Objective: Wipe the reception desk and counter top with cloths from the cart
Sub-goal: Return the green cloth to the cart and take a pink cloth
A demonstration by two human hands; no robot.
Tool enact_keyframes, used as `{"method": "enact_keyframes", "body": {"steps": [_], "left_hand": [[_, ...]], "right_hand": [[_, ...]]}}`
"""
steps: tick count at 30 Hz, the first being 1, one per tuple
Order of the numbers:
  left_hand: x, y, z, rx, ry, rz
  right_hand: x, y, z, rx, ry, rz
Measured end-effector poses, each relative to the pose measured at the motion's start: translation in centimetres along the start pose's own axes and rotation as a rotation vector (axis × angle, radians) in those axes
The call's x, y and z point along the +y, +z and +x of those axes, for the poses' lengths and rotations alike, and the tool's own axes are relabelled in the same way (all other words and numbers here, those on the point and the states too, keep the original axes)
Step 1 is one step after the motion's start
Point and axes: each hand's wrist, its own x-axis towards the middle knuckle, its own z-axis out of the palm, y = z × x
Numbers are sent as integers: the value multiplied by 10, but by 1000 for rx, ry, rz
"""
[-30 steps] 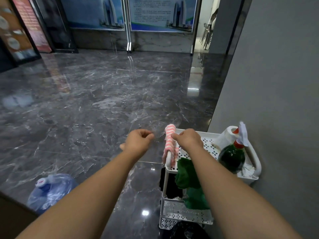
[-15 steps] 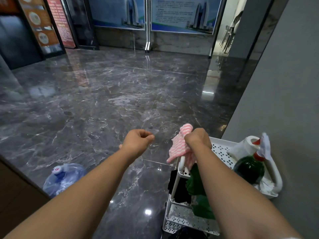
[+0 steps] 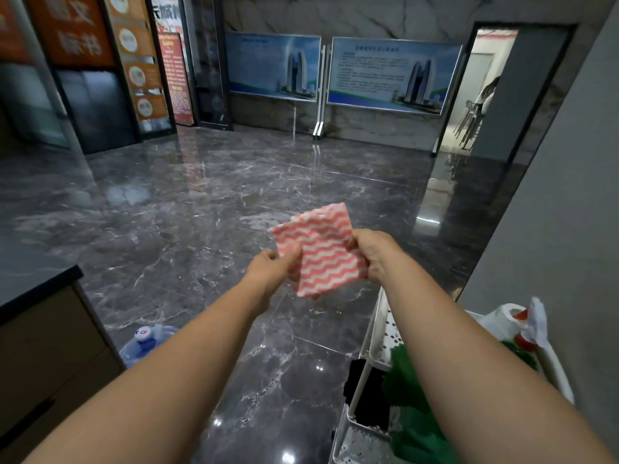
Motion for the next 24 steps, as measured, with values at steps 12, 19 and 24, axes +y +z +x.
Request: {"method": "enact_keyframes", "body": {"steps": [12, 19, 24], "left_hand": [[9, -127, -58, 205, 60, -185], [13, -223, -115, 428, 153, -58], [11, -284, -165, 705, 228, 123]], "right_hand": [[10, 127, -40, -218, -225, -250], [17, 212, -103, -259, -510, -493], [24, 276, -158, -466, -524, -468]]}}
